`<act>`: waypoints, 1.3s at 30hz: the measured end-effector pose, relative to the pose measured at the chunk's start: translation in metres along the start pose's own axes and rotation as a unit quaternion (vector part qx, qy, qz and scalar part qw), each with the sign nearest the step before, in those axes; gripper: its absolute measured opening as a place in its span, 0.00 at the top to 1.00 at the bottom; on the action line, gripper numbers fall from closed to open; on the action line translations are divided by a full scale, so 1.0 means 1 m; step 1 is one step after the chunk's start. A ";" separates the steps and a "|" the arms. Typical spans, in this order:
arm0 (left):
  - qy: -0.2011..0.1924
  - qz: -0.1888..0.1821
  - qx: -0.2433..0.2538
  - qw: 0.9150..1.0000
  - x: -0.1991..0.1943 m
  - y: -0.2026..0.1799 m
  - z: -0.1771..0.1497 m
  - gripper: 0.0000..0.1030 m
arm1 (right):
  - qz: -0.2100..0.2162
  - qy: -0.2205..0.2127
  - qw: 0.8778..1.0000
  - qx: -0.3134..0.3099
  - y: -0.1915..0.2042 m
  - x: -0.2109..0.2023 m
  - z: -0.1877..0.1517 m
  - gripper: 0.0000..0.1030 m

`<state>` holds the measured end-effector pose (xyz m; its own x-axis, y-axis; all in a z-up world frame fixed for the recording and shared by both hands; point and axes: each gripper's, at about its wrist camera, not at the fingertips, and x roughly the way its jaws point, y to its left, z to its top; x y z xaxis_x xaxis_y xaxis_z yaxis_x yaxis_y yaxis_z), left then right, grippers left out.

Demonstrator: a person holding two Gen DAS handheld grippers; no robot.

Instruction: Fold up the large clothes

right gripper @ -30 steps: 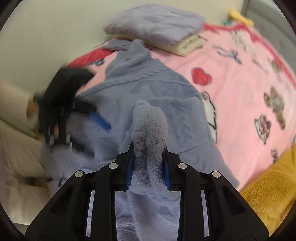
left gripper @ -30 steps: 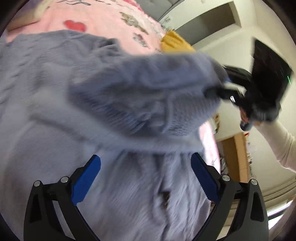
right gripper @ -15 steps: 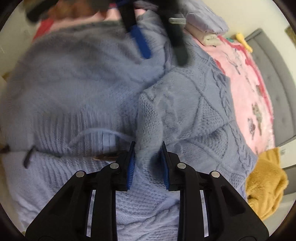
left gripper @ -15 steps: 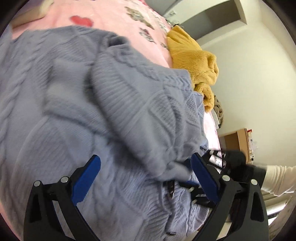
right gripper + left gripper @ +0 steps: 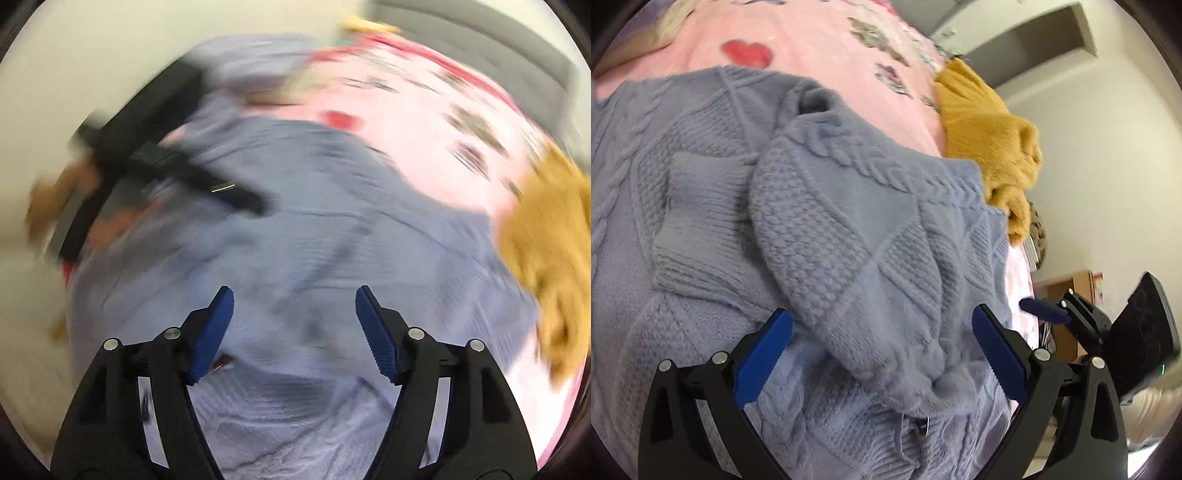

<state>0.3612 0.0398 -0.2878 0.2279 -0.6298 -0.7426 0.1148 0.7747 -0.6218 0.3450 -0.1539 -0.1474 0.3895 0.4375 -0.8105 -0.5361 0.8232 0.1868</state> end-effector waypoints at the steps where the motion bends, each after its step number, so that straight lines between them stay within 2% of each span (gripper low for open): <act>1: 0.002 0.003 -0.014 1.000 0.003 0.003 0.001 0.07 | -0.006 0.001 0.999 0.036 -0.011 0.000 -0.003 0.38; 3: 0.009 0.007 -0.029 1.000 0.008 0.007 0.002 0.07 | -0.013 0.014 0.990 0.141 -0.046 0.008 -0.009 0.52; 5: 0.006 0.006 -0.040 0.999 0.011 0.009 0.002 0.07 | -0.010 0.015 0.973 0.232 -0.071 0.015 -0.019 0.54; 6: 0.003 0.002 -0.042 0.999 0.012 0.009 0.002 0.07 | -0.009 0.005 0.960 0.279 -0.085 0.017 -0.025 0.54; 10: -0.024 -0.005 -0.057 0.998 0.015 0.013 -0.002 0.09 | -0.037 0.015 0.937 0.346 -0.097 0.031 -0.044 0.53; 13: -0.044 -0.012 -0.075 0.996 0.015 0.018 -0.008 0.18 | -0.004 0.028 0.925 0.378 -0.094 0.048 -0.056 0.53; 14: -0.057 -0.008 -0.091 0.994 0.015 0.023 -0.011 0.28 | 0.003 0.036 0.921 0.387 -0.093 0.055 -0.060 0.55; 15: -0.066 -0.010 -0.103 0.992 0.015 0.026 -0.012 0.44 | 0.010 0.038 0.916 0.399 -0.091 0.063 -0.064 0.62; 16: -0.079 -0.009 -0.121 0.989 0.014 0.031 -0.014 0.55 | 0.017 0.031 0.912 0.408 -0.090 0.065 -0.066 0.68; 17: -0.093 -0.007 -0.150 0.984 0.013 0.039 -0.018 0.75 | 0.028 0.022 0.910 0.414 -0.088 0.062 -0.067 0.84; 18: -0.100 -0.010 -0.168 0.981 0.014 0.044 -0.020 0.80 | 0.045 0.011 0.906 0.420 -0.087 0.064 -0.067 0.91; 20: -0.111 -0.012 -0.172 0.979 0.014 0.044 -0.021 0.85 | 0.047 0.000 0.907 0.419 -0.085 0.064 -0.064 0.92; 24: -0.123 0.009 -0.131 0.984 0.007 0.025 -0.012 0.89 | 0.056 -0.032 0.913 0.403 -0.083 0.046 -0.049 0.93; 28: -0.141 0.006 -0.128 0.982 -0.009 0.013 0.000 0.93 | 0.050 -0.067 0.927 0.365 -0.082 0.020 -0.018 0.93; 31: -0.172 -0.009 -0.114 0.978 -0.026 -0.001 0.014 0.93 | 0.041 -0.103 0.932 0.344 -0.088 -0.005 0.000 0.93; 33: -0.186 -0.001 -0.097 0.978 -0.031 -0.009 0.028 0.93 | 0.038 -0.121 0.936 0.329 -0.092 -0.016 0.012 0.93; 36: -0.189 0.019 -0.084 0.978 -0.023 -0.006 0.038 0.93 | 0.012 -0.115 0.946 0.302 -0.096 -0.015 0.016 0.93; 39: -0.178 0.032 -0.102 0.978 -0.012 0.017 0.030 0.93 | 0.012 -0.077 0.947 0.311 -0.096 0.007 -0.001 0.93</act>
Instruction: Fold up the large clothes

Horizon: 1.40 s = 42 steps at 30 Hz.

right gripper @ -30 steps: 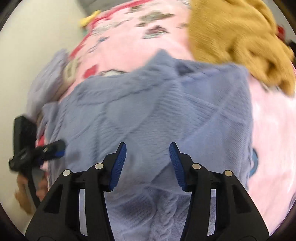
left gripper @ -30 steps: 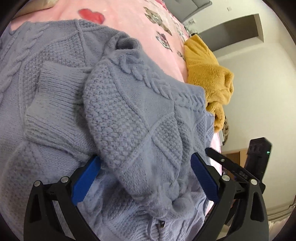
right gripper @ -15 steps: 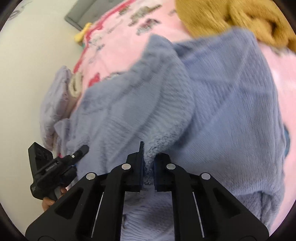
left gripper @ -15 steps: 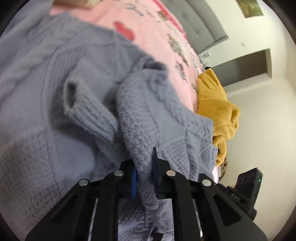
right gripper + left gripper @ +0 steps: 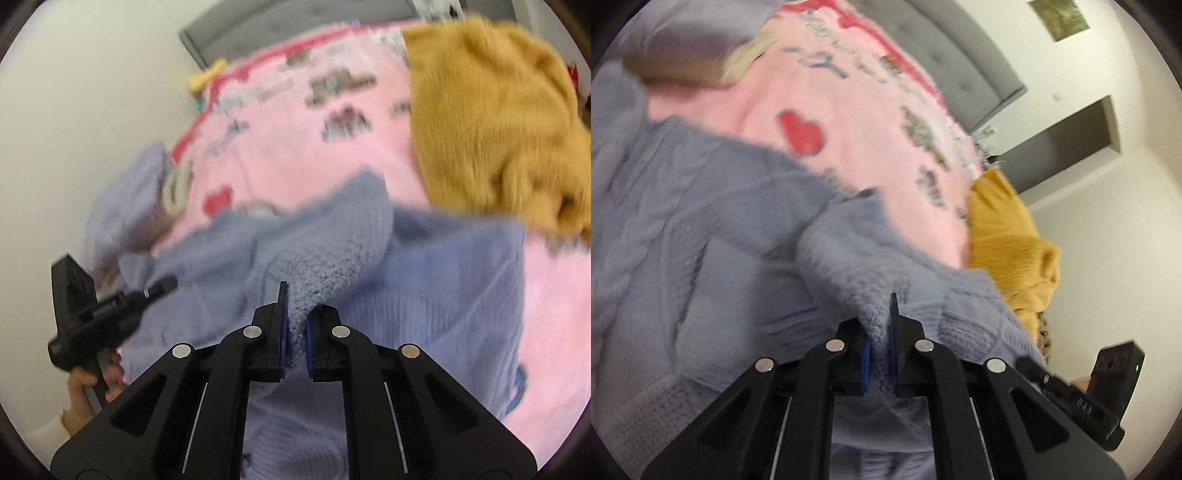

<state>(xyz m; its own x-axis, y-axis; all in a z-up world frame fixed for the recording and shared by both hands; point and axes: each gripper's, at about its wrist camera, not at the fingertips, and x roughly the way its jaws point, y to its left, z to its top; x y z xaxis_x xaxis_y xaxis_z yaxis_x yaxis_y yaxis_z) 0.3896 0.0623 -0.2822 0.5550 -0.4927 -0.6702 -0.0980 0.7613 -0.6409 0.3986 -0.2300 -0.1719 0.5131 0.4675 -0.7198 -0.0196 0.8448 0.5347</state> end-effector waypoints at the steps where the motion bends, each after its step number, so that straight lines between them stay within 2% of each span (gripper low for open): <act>1: 0.006 0.010 -0.004 1.000 0.004 0.007 -0.005 0.93 | -0.005 0.018 1.000 0.010 -0.007 0.009 -0.013 0.93; 3: 0.028 0.031 -0.010 0.999 0.013 0.024 -0.020 0.93 | -0.020 0.048 0.998 0.023 -0.021 0.023 -0.039 0.93; 7: 0.028 0.018 0.003 0.999 0.011 0.034 -0.038 0.91 | -0.014 0.064 0.996 0.058 -0.044 0.041 -0.073 0.87; 8: 0.027 0.009 0.006 1.000 0.007 0.032 -0.039 0.87 | -0.005 0.059 0.996 0.069 -0.047 0.040 -0.074 0.83; 9: 0.028 0.001 0.003 1.000 0.002 0.030 -0.038 0.82 | 0.007 0.046 0.995 0.083 -0.049 0.034 -0.074 0.73; 11: 0.026 -0.011 0.000 1.000 -0.009 0.026 -0.035 0.70 | 0.011 0.019 0.997 0.079 -0.044 0.020 -0.071 0.61; 13: 0.016 -0.004 0.046 0.999 -0.025 0.011 -0.033 0.65 | 0.008 -0.012 0.999 0.041 -0.028 -0.002 -0.064 0.55; 15: 0.015 0.015 0.113 0.993 -0.036 -0.006 -0.036 0.59 | -0.003 -0.018 1.000 -0.009 -0.009 -0.016 -0.060 0.49; 17: 0.026 0.026 0.185 0.982 -0.040 -0.026 -0.042 0.55 | -0.001 -0.017 0.998 -0.068 0.014 -0.022 -0.058 0.49; 20: 0.057 0.012 0.273 0.960 -0.038 -0.053 -0.058 0.55 | -0.005 0.003 0.982 -0.188 0.053 -0.020 -0.063 0.51; 22: 0.082 -0.006 0.309 0.948 -0.031 -0.064 -0.071 0.55 | -0.002 0.022 0.972 -0.234 0.064 -0.014 -0.069 0.56; 25: 0.116 0.003 0.336 0.935 -0.013 -0.065 -0.088 0.55 | -0.023 0.063 0.958 -0.278 0.072 0.006 -0.086 0.55; 29: 0.134 0.011 0.327 0.935 -0.005 -0.047 -0.102 0.55 | -0.020 0.089 0.961 -0.262 0.056 0.018 -0.104 0.54; 31: 0.135 0.009 0.326 0.936 -0.006 -0.039 -0.105 0.51 | -0.024 0.098 0.961 -0.258 0.050 0.022 -0.111 0.54; 32: 0.137 0.009 0.327 0.935 -0.004 -0.038 -0.108 0.45 | -0.028 0.101 0.959 -0.262 0.050 0.025 -0.116 0.54; 34: 0.143 0.015 0.334 0.932 -0.002 -0.034 -0.113 0.42 | -0.034 0.109 0.954 -0.277 0.049 0.029 -0.125 0.53; 37: 0.145 0.030 0.369 0.917 0.002 -0.031 -0.123 0.41 | -0.051 0.116 0.939 -0.318 0.054 0.039 -0.137 0.49; 38: 0.147 0.033 0.373 0.916 0.006 -0.031 -0.124 0.39 | -0.058 0.117 0.934 -0.332 0.056 0.042 -0.141 0.47; 40: 0.148 0.026 0.364 0.919 0.011 -0.025 -0.122 0.38 | -0.072 0.115 0.927 -0.351 0.060 0.046 -0.146 0.47; 42: 0.146 0.020 0.356 0.923 0.017 -0.021 -0.120 0.37 | -0.078 0.111 0.925 -0.355 0.059 0.048 -0.150 0.47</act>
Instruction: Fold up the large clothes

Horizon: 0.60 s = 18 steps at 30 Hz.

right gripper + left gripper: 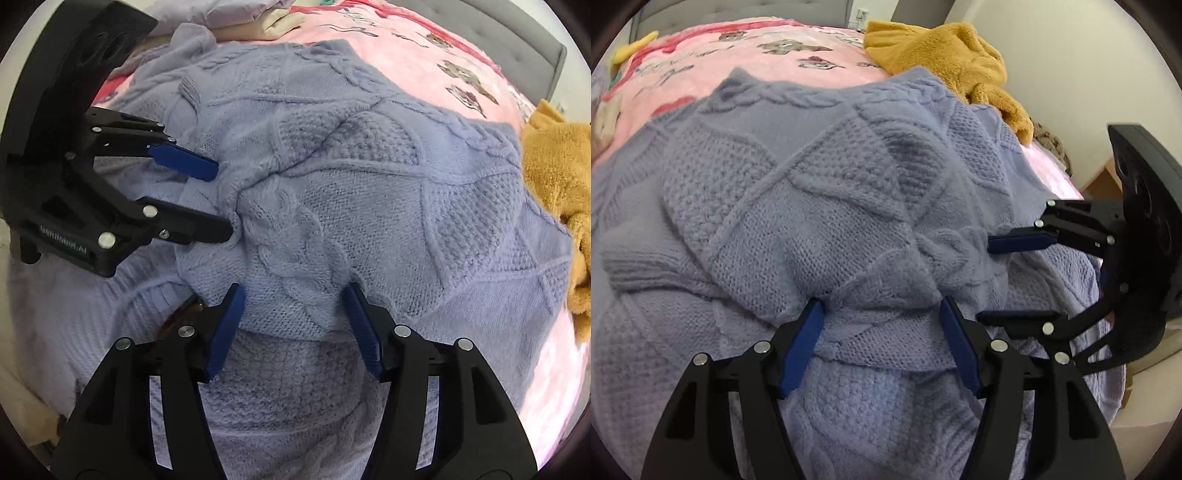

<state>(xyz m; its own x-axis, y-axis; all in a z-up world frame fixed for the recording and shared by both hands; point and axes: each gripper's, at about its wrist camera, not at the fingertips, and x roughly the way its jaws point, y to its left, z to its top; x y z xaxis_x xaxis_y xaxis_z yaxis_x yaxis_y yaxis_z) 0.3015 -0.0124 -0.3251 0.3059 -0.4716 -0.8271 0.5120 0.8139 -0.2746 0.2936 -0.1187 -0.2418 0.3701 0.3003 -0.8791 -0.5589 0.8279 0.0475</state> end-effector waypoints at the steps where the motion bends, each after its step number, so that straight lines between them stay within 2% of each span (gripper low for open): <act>1: -0.002 0.000 0.001 1.000 0.001 0.000 -0.001 0.37 | -0.003 -0.001 1.000 0.003 0.001 0.002 -0.002 0.46; 4: -0.006 0.002 0.010 1.000 0.000 -0.003 -0.001 0.32 | -0.008 -0.003 1.000 0.012 0.001 0.000 -0.002 0.45; 6: -0.014 -0.019 0.022 0.999 -0.001 -0.007 -0.003 0.11 | -0.007 -0.004 1.000 0.016 0.002 -0.003 0.000 0.41; 7: -0.015 -0.027 0.039 0.999 0.000 -0.011 -0.005 0.07 | -0.005 -0.005 1.000 0.018 0.002 -0.004 0.001 0.39; 8: -0.013 -0.018 0.052 0.998 -0.001 -0.017 -0.007 0.05 | -0.005 -0.005 1.000 0.021 0.002 -0.005 0.003 0.39; 10: -0.011 -0.009 0.060 0.998 -0.002 -0.020 -0.008 0.05 | -0.014 0.005 1.000 0.020 0.003 -0.005 0.004 0.39; 14: -0.026 -0.014 0.045 0.999 -0.014 -0.019 -0.005 0.05 | -0.013 -0.022 0.999 0.033 0.002 -0.016 0.005 0.36; 16: -0.033 -0.019 0.033 0.999 -0.022 -0.016 -0.002 0.05 | -0.025 -0.037 0.998 0.040 0.002 -0.026 0.005 0.21; 17: -0.037 -0.016 0.026 0.999 -0.029 -0.015 0.000 0.05 | -0.040 -0.043 0.998 0.039 0.003 -0.031 0.005 0.10; 18: -0.038 -0.006 0.021 0.999 -0.032 -0.015 0.003 0.05 | -0.058 -0.053 0.996 0.036 0.003 -0.037 0.006 0.10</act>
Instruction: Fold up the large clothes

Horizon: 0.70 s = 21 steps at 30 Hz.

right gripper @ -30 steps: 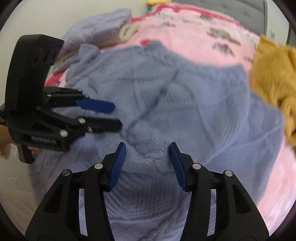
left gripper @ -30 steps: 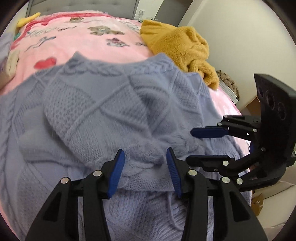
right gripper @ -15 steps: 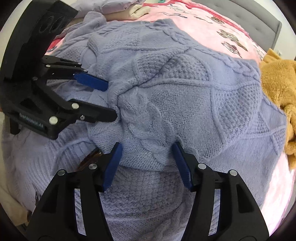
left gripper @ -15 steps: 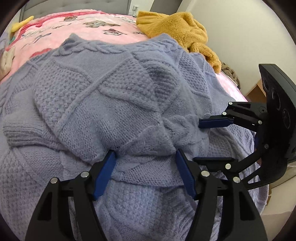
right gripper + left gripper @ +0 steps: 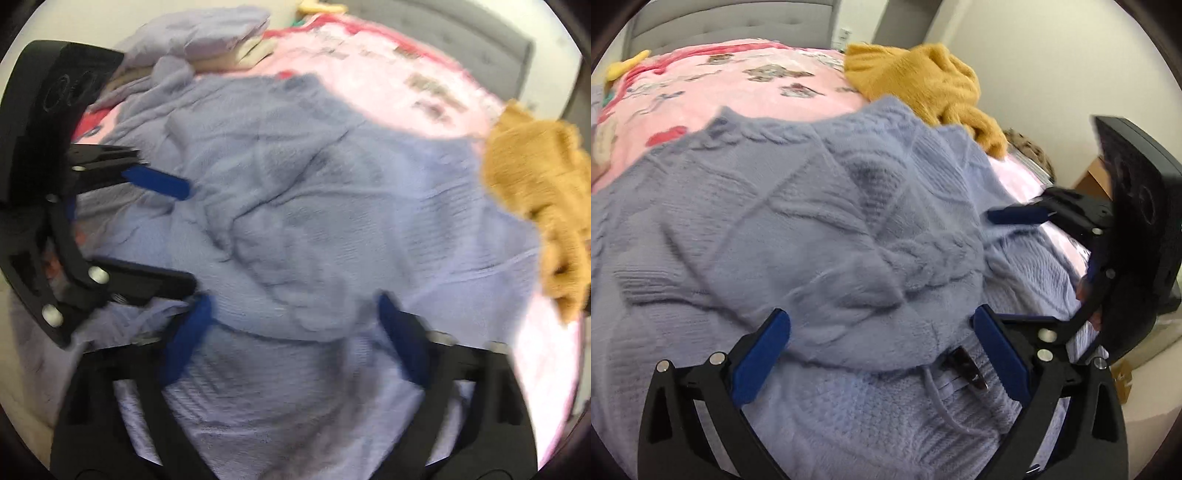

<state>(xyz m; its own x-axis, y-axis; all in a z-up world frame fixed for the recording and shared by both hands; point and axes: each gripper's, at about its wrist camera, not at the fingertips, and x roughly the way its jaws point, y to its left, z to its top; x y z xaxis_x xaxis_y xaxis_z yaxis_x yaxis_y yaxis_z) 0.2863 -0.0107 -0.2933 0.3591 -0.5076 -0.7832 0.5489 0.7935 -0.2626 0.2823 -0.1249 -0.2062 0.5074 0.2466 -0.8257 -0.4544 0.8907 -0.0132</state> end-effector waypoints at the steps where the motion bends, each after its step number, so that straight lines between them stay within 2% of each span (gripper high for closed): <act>1: -0.002 0.010 -0.007 1.000 -0.007 0.003 0.002 0.05 | -0.010 -0.017 1.000 -0.003 -0.001 -0.009 0.002 0.10; 3: -0.009 0.018 -0.018 1.000 -0.017 0.008 0.005 0.05 | -0.018 -0.028 0.999 -0.004 -0.004 -0.019 0.006 0.10; 6: -0.029 0.053 -0.030 0.998 -0.039 0.024 0.004 0.05 | -0.031 -0.036 0.999 0.000 -0.010 -0.030 0.016 0.08; 8: -0.036 0.103 -0.031 0.994 -0.057 0.041 0.002 0.05 | -0.034 -0.037 0.999 0.006 -0.013 -0.034 0.023 0.08; 10: -0.038 0.162 -0.035 0.985 -0.077 0.064 -0.002 0.05 | -0.037 -0.037 0.998 0.022 -0.019 -0.037 0.030 0.08; 11: -0.041 0.196 -0.045 0.979 -0.088 0.082 -0.004 0.05 | -0.034 -0.038 0.998 0.036 -0.022 -0.038 0.034 0.08; 13: -0.045 0.234 -0.077 0.968 -0.109 0.118 -0.009 0.05 | -0.031 -0.045 0.996 0.074 -0.029 -0.039 0.041 0.08; 15: -0.052 0.268 -0.125 0.954 -0.134 0.164 -0.016 0.05 | -0.035 -0.047 0.993 0.107 -0.034 -0.035 0.045 0.08; 17: -0.067 0.321 -0.174 0.928 -0.161 0.214 -0.026 0.05 | -0.040 -0.044 0.987 0.151 -0.042 -0.030 0.048 0.08; 18: -0.071 0.340 -0.189 0.919 -0.170 0.230 -0.030 0.05 | -0.040 -0.041 0.984 0.168 -0.045 -0.028 0.049 0.08; 20: -0.082 0.385 -0.232 0.890 -0.193 0.273 -0.043 0.05 | -0.046 -0.031 0.978 0.203 -0.051 -0.022 0.050 0.08; 21: -0.082 0.398 -0.245 0.880 -0.201 0.289 -0.049 0.05 | -0.046 -0.028 0.975 0.215 -0.054 -0.020 0.051 0.08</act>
<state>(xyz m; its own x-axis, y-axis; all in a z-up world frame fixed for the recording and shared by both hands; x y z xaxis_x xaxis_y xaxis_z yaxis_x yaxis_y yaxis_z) 0.3358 0.3375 -0.2393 0.6097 0.2643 -0.7472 -0.3022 0.9491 0.0891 0.3335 -0.1582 -0.1600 0.5754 0.1686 -0.8003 -0.0632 0.9848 0.1619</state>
